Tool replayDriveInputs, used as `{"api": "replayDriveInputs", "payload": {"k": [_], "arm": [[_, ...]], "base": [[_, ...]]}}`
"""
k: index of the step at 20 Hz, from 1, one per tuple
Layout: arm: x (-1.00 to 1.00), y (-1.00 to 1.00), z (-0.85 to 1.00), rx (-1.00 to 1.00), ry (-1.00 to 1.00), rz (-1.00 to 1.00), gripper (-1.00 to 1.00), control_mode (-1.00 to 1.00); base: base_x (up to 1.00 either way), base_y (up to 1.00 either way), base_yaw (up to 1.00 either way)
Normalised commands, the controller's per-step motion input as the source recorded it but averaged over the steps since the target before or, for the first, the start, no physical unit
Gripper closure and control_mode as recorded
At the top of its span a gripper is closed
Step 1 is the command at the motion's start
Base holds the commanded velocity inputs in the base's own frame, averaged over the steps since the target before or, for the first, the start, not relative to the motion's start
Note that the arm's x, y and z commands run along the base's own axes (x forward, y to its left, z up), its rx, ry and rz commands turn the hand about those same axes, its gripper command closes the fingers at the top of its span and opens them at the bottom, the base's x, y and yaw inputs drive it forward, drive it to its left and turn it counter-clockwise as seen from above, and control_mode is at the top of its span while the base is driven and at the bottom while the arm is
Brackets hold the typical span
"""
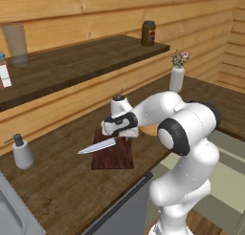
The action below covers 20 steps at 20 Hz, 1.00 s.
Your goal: Pick up the knife from the drawer and place it on the cutting board. Then place the meat from the plate to the cutting board.
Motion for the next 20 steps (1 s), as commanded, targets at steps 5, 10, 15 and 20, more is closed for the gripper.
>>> {"api": "replayDriveInputs", "payload": {"k": [5, 10, 15, 20], "arm": [[0.00, 0.36, -0.41, -0.10, 0.00, 0.04, 1.00, -1.00], [0.00, 0.18, -0.20, -0.05, 0.00, 0.03, 1.00, -1.00], [-0.21, -0.07, 0.03, 0.00, -0.02, 0.00, -1.00, -1.00], [-0.36, -0.28, 0.10, 0.00, -0.04, 0.00, -1.00, -1.00]], "base": [[0.00, 0.00, 0.00], [0.00, 0.00, 0.00], [0.00, 0.00, 0.00], [0.00, 0.00, 0.00]]}}
